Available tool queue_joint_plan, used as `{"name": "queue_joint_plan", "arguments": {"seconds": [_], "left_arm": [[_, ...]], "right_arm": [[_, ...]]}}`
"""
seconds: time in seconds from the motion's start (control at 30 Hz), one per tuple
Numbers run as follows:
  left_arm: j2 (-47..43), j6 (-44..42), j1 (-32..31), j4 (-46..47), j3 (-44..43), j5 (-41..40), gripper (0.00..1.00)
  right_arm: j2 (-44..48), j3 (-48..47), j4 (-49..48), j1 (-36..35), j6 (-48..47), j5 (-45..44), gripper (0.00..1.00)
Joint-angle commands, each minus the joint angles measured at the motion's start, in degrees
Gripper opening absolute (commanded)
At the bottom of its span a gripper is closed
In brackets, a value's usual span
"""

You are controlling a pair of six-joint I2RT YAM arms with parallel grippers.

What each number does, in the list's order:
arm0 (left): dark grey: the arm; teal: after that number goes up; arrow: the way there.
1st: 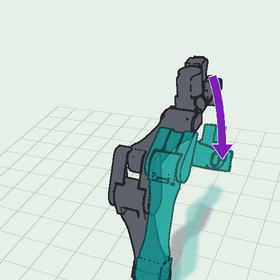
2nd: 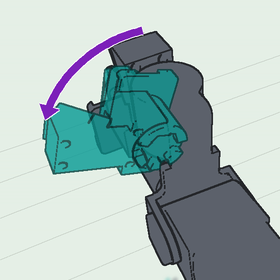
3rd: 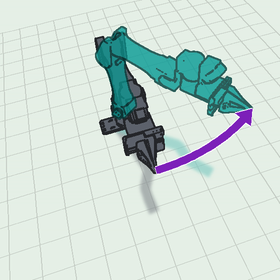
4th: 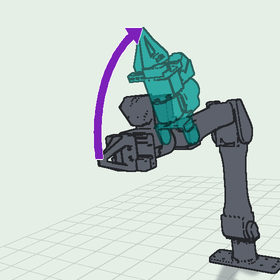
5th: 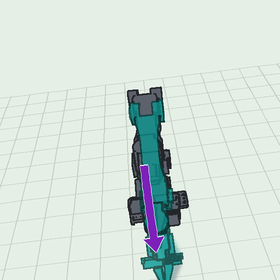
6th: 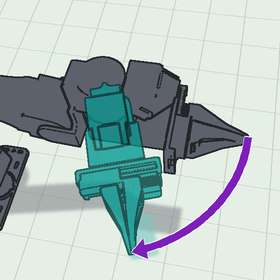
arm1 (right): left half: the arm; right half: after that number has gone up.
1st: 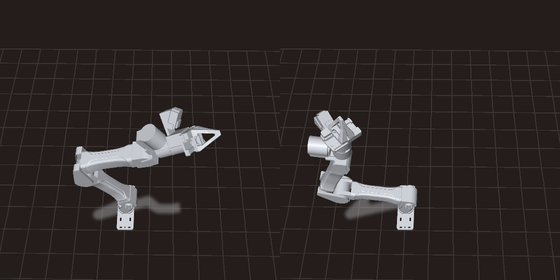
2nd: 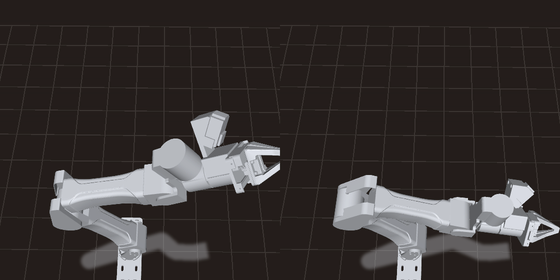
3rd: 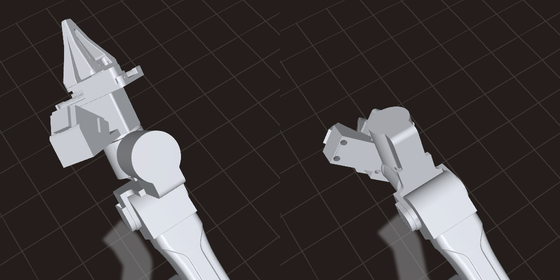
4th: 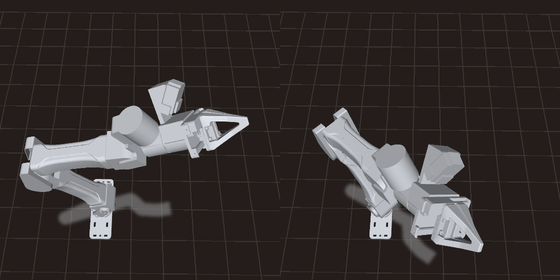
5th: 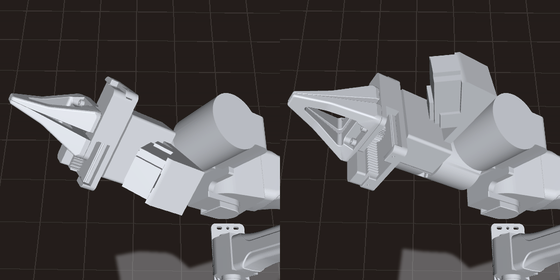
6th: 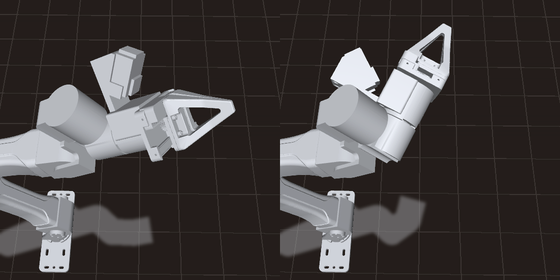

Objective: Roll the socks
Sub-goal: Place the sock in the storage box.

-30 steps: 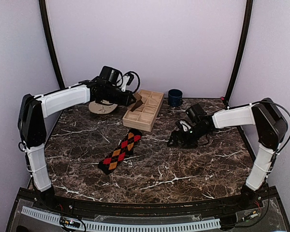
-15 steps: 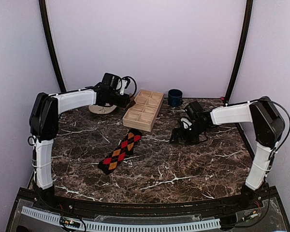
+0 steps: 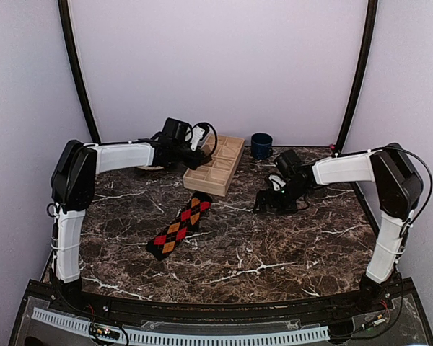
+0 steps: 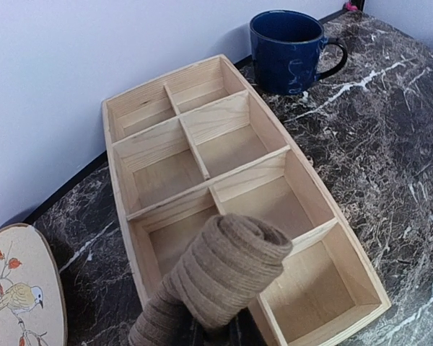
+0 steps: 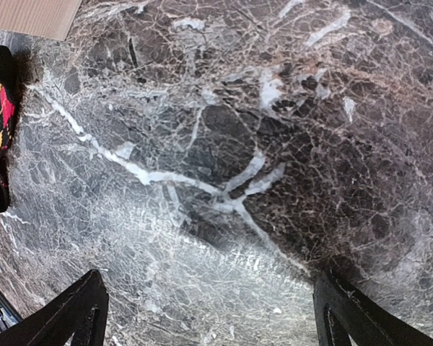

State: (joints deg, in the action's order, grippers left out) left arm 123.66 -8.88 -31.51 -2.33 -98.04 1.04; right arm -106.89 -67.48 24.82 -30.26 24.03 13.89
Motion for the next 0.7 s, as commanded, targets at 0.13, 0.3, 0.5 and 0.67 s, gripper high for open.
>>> {"name": "queue_joint_plan", "arguments": {"seconds": [0.13, 0.3, 0.5, 0.67], "left_arm": [[1.9, -7.8, -2.8, 3.7, 2.0, -12.0, 0.0], [1.5, -9.6, -2.9, 6.8, 4.0, -19.2, 0.0], [1.8, -11.8, -3.2, 9.1, 3.9, -22.3, 0.0], [2.6, -11.7, -3.3, 7.8, 4.1, -20.6, 0.0]], "right_arm": [[-1.5, -1.9, 1.3, 0.4, -1.5, -0.4, 0.97], [-2.1, -2.1, 1.5, 0.4, -1.9, -0.1, 0.97], [-3.2, -3.0, 1.9, 0.4, -2.3, 0.3, 0.97], [-3.8, -3.9, 2.5, 0.4, -2.7, 0.2, 0.97]]}}
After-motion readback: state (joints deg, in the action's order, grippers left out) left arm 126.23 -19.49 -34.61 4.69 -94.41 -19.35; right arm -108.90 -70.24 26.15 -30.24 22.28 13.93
